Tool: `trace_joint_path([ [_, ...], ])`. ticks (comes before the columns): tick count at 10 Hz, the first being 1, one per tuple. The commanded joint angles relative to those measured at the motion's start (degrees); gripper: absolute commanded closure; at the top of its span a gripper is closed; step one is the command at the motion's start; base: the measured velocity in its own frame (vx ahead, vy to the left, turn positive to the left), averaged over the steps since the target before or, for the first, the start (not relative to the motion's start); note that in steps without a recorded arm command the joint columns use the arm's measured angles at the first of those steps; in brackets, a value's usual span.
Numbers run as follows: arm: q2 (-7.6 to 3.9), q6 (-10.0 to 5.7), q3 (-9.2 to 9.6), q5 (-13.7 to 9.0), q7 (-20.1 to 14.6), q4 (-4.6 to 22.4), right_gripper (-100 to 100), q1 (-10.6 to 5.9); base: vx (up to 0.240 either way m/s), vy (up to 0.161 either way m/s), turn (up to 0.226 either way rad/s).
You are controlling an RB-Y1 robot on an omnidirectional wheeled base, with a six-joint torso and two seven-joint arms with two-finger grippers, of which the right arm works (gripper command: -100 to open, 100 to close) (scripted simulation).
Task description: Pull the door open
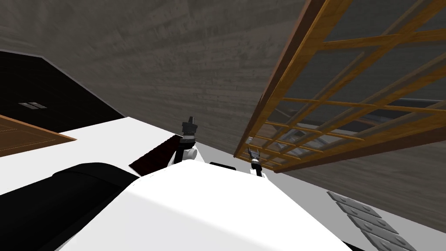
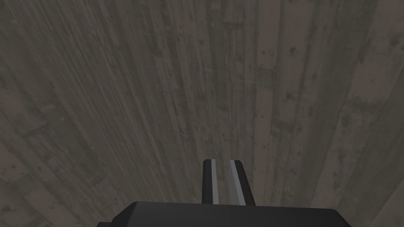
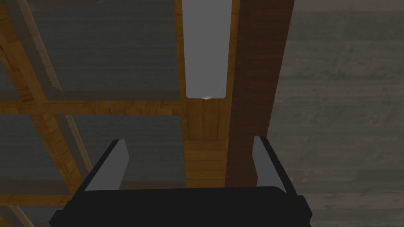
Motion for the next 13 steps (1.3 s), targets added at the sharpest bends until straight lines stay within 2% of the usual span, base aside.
trace_joint_path([
  [1, -1.52, -0.07, -0.66, -0.5, -1.0, -0.1, -100, 0.71, 0.188, 0.04, 0.071],
  [2, -2.29, -0.22, -1.03, -0.8, -1.5, 0.1, -100, 0.93, 0.204, 0.0, 0.065],
  [3, -2.29, -0.22, -1.03, -0.8, -1.5, 0.1, -100, 0.93, 0.159, -0.022, 0.039],
  [4, -3.13, -0.46, -1.37, -1.2, -2.1, 0.4, -100, 1.04, 0.162, -0.025, 0.073],
  [7, -3.21, -0.53, -1.23, -1.2, -2.5, 0.2, -100, 0.81, 0.156, -0.008, 0.09],
  [8, -3.21, -0.53, -1.23, -1.2, -2.5, 0.2, 100, 0.81, -0.013, 0.002, -0.005],
  [13, -3.21, -0.53, -1.23, -1.2, -2.5, 0.2, 100, 0.81, -0.015, 0.006, 0.005],
])
